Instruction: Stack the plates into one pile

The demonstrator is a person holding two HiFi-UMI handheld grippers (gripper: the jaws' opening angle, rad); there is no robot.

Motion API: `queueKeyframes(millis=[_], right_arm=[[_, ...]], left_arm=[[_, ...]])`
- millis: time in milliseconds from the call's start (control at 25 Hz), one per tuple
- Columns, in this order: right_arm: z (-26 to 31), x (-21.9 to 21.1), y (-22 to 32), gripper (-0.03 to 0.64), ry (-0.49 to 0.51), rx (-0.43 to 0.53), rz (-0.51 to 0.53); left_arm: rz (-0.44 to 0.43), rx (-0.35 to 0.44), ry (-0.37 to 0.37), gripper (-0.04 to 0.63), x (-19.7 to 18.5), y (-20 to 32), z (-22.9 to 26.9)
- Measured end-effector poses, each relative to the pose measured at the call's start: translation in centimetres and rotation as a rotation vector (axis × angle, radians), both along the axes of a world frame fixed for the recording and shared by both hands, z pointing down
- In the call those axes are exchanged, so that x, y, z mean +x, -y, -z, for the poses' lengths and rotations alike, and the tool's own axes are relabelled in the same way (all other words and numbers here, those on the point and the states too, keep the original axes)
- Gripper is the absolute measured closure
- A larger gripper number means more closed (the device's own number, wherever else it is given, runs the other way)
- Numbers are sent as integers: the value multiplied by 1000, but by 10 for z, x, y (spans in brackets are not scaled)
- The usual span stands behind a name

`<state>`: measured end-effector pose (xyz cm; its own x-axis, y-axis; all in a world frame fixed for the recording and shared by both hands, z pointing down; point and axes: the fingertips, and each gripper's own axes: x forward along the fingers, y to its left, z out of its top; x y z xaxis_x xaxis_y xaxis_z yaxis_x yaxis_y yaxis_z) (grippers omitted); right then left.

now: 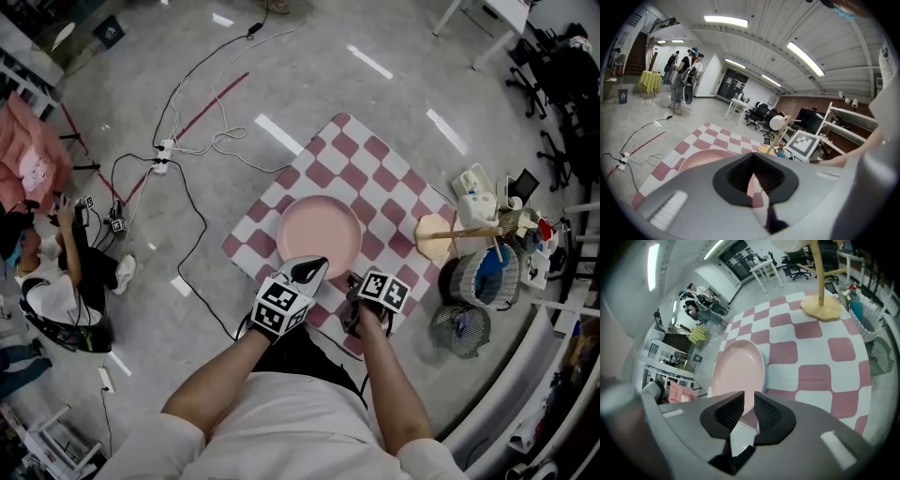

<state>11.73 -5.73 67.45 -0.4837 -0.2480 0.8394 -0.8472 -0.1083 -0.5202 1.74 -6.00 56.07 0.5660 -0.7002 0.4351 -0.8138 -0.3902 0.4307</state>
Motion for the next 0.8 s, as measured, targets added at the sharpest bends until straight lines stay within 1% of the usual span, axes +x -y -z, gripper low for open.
queueKeyframes(millis=[120, 160, 280, 480, 680, 800], right_arm=[[28, -11, 1, 549, 40, 80, 30], [39, -14, 3, 577, 51, 110, 41], [74, -24, 10, 607, 80, 204, 77], [141, -35, 26, 607, 109, 389, 137], [212, -49, 38, 607, 96, 612, 221], [248, -57, 39, 607, 82, 729, 264]], left_arm=[[8, -3, 3, 589, 1, -5, 8], [13, -4, 4, 589, 1, -6, 12], [30, -4, 7, 589, -1, -8, 26], [50, 19, -8, 589, -3, -2, 64], [73, 56, -35, 589, -10, 5, 110], [91, 90, -50, 589, -15, 7, 136]])
